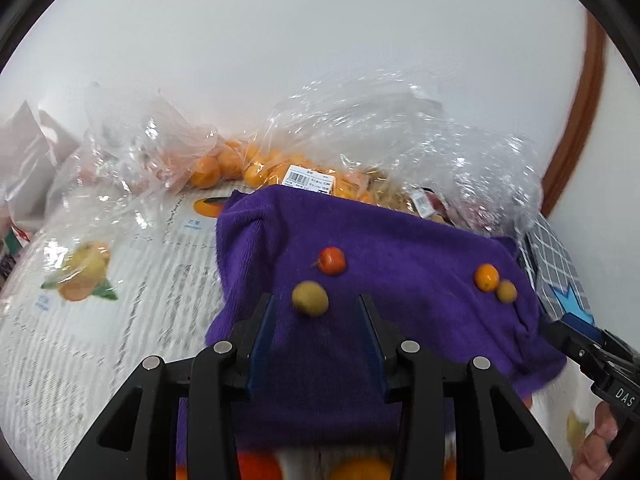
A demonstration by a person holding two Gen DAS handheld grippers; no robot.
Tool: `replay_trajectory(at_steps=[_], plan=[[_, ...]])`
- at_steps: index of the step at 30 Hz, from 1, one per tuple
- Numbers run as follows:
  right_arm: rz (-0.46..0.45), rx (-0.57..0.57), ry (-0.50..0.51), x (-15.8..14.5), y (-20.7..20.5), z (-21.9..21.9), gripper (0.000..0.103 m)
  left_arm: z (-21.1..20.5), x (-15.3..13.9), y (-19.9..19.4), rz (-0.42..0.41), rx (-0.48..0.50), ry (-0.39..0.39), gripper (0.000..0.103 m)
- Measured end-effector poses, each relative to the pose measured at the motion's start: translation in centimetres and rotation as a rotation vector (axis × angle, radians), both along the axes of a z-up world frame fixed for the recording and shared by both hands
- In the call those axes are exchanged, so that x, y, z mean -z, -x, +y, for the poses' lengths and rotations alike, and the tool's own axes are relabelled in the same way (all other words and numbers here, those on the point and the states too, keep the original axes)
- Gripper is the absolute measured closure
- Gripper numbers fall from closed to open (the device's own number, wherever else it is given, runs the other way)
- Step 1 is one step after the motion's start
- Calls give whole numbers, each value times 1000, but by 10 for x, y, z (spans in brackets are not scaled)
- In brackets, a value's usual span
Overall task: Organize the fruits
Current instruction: 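Open both grippers releasing the yellow fruits on the towel and withdraw, then grasp an orange with the right gripper while the left grasps another orange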
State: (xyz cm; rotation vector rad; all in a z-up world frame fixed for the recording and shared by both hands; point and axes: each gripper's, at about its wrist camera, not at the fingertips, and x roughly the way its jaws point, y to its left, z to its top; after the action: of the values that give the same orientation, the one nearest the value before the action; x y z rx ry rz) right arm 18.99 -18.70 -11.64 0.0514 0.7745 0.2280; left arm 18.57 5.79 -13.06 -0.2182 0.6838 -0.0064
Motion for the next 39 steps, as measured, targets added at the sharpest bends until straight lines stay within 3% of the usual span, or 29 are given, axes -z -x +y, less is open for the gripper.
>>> replay_trajectory(at_steps=[4, 11, 16, 17, 19, 23, 28, 33, 39], plan=[[16, -28, -6, 2, 28, 6, 38, 6, -7, 29, -31, 22, 1, 56], [94, -82, -16, 19, 77, 15, 38, 14, -13, 64, -54, 40, -14, 56], [175, -90, -61, 38, 81, 17, 39, 11, -10, 69, -41, 51, -13, 56], [193, -93, -79, 43, 79, 17, 44, 11, -10, 70, -43, 52, -10, 56], [193, -96, -72, 45, 81, 19, 47, 8, -8, 68, -23, 68, -6, 56], [180, -116, -35, 47, 87, 27, 67, 0, -5, 68, 19, 139, 43, 56], [124, -103, 8, 42, 93, 28, 67, -10, 1, 67, 49, 155, 15, 58], [150, -34, -42, 45, 87, 11, 67, -7, 17, 56, 148, 184, 86, 68], [167, -46, -7, 48, 85, 17, 67, -2, 24, 51, 183, 208, 172, 69]])
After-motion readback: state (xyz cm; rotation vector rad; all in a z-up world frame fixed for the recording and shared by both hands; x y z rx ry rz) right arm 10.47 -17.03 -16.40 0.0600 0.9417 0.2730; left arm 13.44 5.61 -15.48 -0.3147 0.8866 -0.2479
